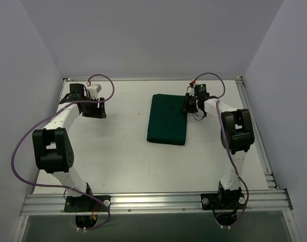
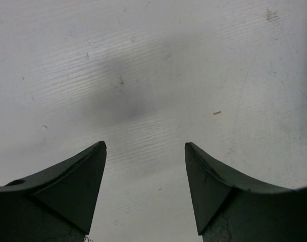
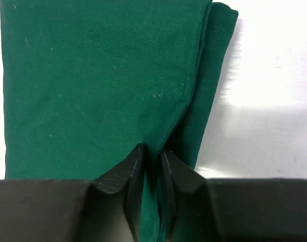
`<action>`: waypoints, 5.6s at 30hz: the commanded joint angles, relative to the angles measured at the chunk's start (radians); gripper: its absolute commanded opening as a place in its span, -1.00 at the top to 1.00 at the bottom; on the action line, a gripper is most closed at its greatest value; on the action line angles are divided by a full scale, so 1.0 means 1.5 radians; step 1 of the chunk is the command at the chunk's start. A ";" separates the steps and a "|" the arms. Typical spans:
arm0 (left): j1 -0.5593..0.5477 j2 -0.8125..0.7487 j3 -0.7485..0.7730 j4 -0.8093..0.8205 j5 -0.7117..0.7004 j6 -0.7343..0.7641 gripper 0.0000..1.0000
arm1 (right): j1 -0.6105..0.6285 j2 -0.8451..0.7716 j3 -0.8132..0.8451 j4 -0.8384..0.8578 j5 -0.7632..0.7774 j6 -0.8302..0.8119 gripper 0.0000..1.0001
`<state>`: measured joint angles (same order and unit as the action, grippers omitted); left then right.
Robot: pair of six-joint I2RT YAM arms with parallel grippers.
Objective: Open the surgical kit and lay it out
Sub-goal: Open the surgical kit at the center of the board.
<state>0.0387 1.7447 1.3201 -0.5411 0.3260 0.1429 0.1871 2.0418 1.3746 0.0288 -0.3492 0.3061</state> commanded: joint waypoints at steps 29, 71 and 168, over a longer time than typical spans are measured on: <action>0.052 -0.032 0.049 -0.012 -0.008 0.022 -0.46 | 0.292 0.188 0.283 0.257 0.025 0.329 1.00; -0.106 0.175 0.111 -0.087 -0.156 0.017 -0.73 | 0.278 0.136 0.252 -0.084 0.412 0.038 0.06; -0.123 0.237 0.120 -0.078 -0.168 0.032 0.95 | -0.193 -0.136 -0.109 0.018 0.213 -0.049 0.68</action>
<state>-0.1497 2.0693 1.5116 -0.6762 0.1345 0.1627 -0.0738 1.8103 1.1687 0.1146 -0.0666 0.2649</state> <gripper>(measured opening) 0.040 0.150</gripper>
